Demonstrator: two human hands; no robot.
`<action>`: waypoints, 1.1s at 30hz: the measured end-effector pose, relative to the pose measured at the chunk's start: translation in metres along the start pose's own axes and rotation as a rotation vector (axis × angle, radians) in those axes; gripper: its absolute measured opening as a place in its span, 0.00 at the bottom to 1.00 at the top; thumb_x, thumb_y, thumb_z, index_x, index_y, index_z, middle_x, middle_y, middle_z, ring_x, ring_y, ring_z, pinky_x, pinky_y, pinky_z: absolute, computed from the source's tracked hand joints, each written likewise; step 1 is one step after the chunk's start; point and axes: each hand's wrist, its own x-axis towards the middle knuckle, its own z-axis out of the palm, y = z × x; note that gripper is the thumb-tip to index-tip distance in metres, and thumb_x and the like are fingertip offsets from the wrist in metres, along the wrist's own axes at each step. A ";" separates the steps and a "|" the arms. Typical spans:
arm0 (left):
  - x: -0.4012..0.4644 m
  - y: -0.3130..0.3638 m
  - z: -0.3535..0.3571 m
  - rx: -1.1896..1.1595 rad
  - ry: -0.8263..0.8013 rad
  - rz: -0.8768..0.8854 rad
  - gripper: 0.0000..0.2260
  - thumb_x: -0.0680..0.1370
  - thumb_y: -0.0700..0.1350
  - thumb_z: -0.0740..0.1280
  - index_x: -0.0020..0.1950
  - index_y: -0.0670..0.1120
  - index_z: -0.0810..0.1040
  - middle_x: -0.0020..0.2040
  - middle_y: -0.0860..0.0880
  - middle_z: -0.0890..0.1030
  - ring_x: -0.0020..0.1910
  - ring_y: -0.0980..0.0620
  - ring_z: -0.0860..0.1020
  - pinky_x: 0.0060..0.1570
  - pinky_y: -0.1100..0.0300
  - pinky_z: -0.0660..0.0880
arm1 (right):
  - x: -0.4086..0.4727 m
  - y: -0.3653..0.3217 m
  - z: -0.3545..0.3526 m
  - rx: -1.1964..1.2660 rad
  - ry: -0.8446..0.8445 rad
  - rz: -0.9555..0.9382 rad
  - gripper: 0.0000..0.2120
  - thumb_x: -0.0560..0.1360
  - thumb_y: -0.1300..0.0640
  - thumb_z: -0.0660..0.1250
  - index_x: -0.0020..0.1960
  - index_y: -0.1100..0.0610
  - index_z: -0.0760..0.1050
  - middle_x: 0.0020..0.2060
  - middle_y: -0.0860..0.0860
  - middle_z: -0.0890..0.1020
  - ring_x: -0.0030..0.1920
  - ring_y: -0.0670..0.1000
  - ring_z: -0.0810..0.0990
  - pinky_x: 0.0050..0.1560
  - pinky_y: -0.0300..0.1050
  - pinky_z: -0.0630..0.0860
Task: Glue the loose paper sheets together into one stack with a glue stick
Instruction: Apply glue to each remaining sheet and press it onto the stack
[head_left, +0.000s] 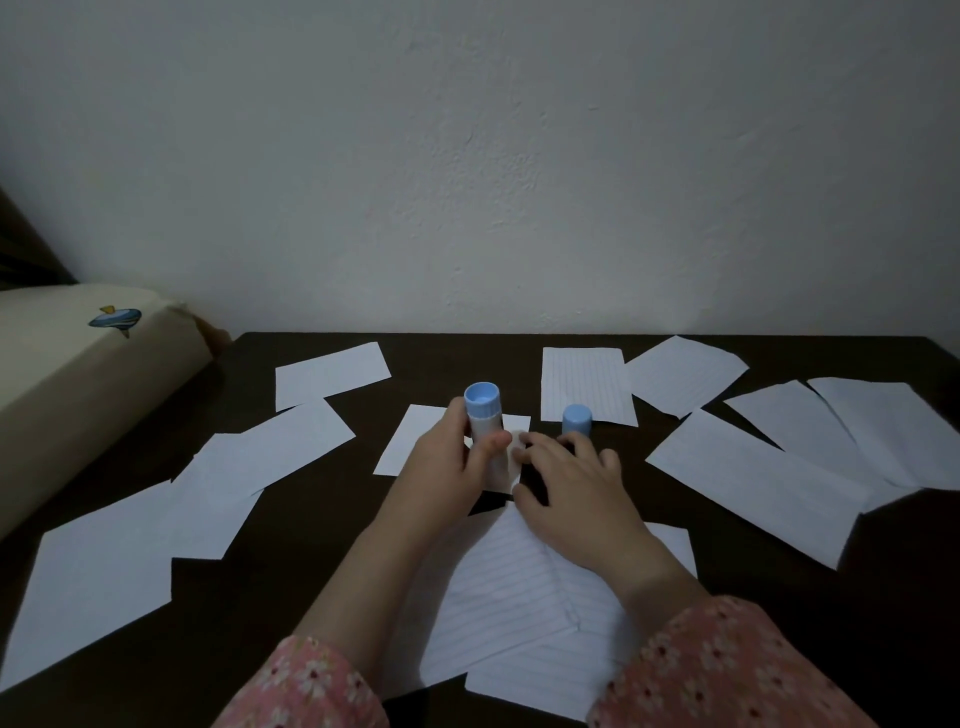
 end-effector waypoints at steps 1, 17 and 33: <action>0.000 0.000 0.000 -0.001 -0.011 -0.005 0.07 0.80 0.53 0.61 0.56 0.54 0.66 0.43 0.61 0.73 0.42 0.63 0.75 0.35 0.70 0.69 | 0.000 0.000 0.000 0.007 -0.002 0.008 0.20 0.79 0.47 0.57 0.70 0.45 0.65 0.73 0.41 0.62 0.73 0.48 0.55 0.72 0.54 0.54; 0.000 -0.010 -0.011 -0.083 -0.027 -0.054 0.11 0.80 0.54 0.61 0.61 0.56 0.67 0.54 0.54 0.75 0.47 0.59 0.75 0.40 0.68 0.70 | 0.005 -0.015 0.005 0.037 0.085 0.144 0.18 0.77 0.45 0.60 0.66 0.45 0.70 0.69 0.41 0.69 0.68 0.46 0.63 0.67 0.53 0.59; 0.008 -0.023 -0.024 -0.058 0.083 -0.090 0.08 0.79 0.51 0.63 0.56 0.55 0.67 0.46 0.61 0.72 0.46 0.62 0.73 0.42 0.67 0.70 | 0.007 -0.018 0.008 -0.020 0.075 0.197 0.22 0.76 0.40 0.60 0.68 0.43 0.68 0.71 0.40 0.66 0.71 0.47 0.60 0.68 0.54 0.57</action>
